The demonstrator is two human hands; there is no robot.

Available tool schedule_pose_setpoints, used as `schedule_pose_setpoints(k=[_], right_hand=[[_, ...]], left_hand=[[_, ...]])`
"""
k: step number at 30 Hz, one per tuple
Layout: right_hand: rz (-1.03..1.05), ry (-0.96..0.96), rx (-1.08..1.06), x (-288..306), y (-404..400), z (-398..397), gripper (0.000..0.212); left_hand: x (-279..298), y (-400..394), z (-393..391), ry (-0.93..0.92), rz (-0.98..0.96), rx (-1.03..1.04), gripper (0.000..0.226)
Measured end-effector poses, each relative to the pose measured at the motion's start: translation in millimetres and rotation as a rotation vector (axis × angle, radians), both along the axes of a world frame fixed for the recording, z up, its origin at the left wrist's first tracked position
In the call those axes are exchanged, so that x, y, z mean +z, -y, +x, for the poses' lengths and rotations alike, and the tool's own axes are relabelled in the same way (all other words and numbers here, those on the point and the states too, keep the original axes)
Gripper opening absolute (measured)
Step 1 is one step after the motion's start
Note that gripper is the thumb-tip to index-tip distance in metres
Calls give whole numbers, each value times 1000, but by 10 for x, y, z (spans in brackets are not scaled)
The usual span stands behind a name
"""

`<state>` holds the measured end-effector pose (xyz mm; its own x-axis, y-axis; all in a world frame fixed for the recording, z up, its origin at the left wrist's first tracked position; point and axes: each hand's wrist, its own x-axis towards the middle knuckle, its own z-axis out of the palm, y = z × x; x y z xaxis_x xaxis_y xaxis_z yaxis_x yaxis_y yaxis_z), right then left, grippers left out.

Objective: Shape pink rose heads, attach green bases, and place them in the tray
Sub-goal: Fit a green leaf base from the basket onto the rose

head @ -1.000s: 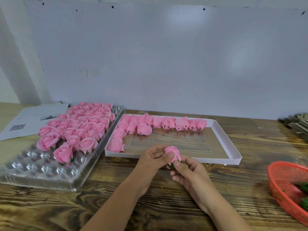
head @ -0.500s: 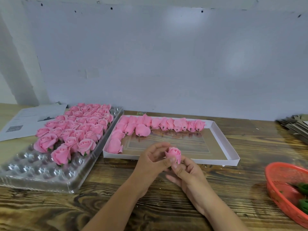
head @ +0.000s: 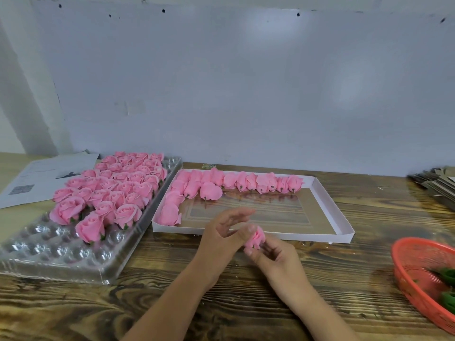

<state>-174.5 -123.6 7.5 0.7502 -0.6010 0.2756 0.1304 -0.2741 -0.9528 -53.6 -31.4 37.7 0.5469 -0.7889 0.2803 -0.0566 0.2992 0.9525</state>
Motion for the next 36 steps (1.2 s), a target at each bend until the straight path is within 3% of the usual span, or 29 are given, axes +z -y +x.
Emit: schedule_pose_setpoints(k=[3,12,17,22,26,29,32,36], right_hand=[[-101,-61,20,-46,-40,22,29],[-158,-58,2,-27,-49,-5,33],[-124,-41,-35,-36,-37,-13,31],[-111,-1,-100,-44,-18,-7,24],[-121,-51,-62,-82,-23,21,20],[-169,-69,-32,-86,-28,21,25],[-174,-41,-11,-72,-32,-1,32],[-166,-9,-18,-72,-11,-12,24]], left_hand=[[25,-10,-40,21,1,-18,9],[-81,29,-57,213,149,-39,9],[-79,32,-54,244,195,-69,23],[-88,42,-43,183,192,-64,53],[-7,11,-40,129,55,-13,20],[-24,-2,-40,97,56,-39,24],[-19,-16,-46,81,90,-91,10],[-40,-5,-27,124,152,-140,14]])
